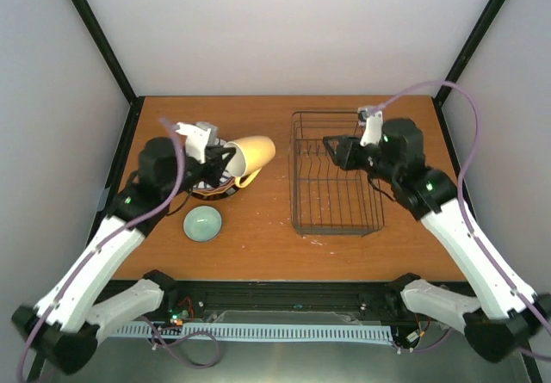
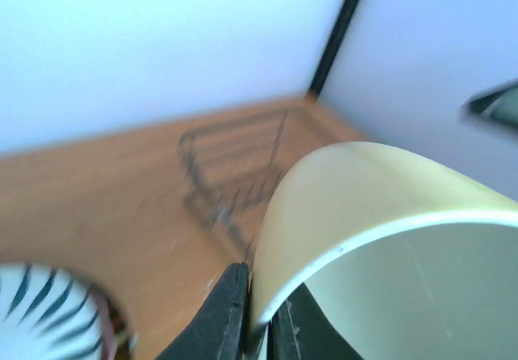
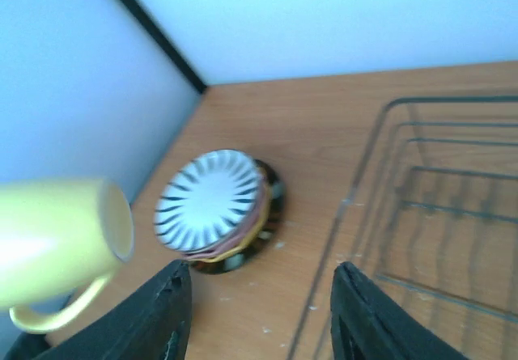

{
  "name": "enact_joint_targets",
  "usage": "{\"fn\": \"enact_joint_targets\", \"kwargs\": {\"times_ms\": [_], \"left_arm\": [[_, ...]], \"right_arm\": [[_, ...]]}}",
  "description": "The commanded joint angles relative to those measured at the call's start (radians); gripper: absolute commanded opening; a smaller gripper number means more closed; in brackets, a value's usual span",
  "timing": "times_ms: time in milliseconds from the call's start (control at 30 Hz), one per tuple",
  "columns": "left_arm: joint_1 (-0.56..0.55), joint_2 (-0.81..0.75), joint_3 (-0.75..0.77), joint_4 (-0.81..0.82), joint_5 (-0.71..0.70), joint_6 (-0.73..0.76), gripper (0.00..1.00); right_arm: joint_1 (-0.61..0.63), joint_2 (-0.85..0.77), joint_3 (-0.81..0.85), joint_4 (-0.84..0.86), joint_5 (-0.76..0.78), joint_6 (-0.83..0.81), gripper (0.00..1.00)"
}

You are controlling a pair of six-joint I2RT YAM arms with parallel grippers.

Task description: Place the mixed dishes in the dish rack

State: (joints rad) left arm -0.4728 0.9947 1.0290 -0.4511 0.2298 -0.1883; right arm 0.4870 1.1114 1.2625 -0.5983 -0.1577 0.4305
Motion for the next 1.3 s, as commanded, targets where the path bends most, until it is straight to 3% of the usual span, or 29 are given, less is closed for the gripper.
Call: {"fn": "enact_joint_targets", "kwargs": {"times_ms": [0, 167, 267, 433, 700, 1267], "left_arm": [[-0.009, -0.138, -0.153, 0.482, 0.167, -0.137, 0.01], [-0.008, -0.171, -0.285, 0.760, 0.277, -0.303, 0.00], [-0.009, -0.157, -0.323, 0.889, 0.327, -0.392, 0.01], [-0.009, -0.126, -0.323, 1.021, 0.381, -0.486, 0.01], [-0.009, -0.110, -0.335, 1.190, 0.376, -0.619, 0.01], [-0.009, -0.122, -0.358, 1.178, 0.348, -0.620, 0.01]], "right_arm": [[0.003, -0.174, -0.241, 0.407, -0.281, 0.128, 0.53], [0.006, -0.190, -0.511, 0.877, -0.569, 0.387, 0.73], [0.022, -0.170, -0.595, 1.116, -0.654, 0.485, 0.77], [0.061, -0.160, -0.579, 1.063, -0.692, 0.380, 0.80], [0.126, -0.141, -0.609, 1.120, -0.658, 0.355, 0.79], [0.271, -0.011, -0.500, 1.185, -0.602, 0.306, 0.73]]}}
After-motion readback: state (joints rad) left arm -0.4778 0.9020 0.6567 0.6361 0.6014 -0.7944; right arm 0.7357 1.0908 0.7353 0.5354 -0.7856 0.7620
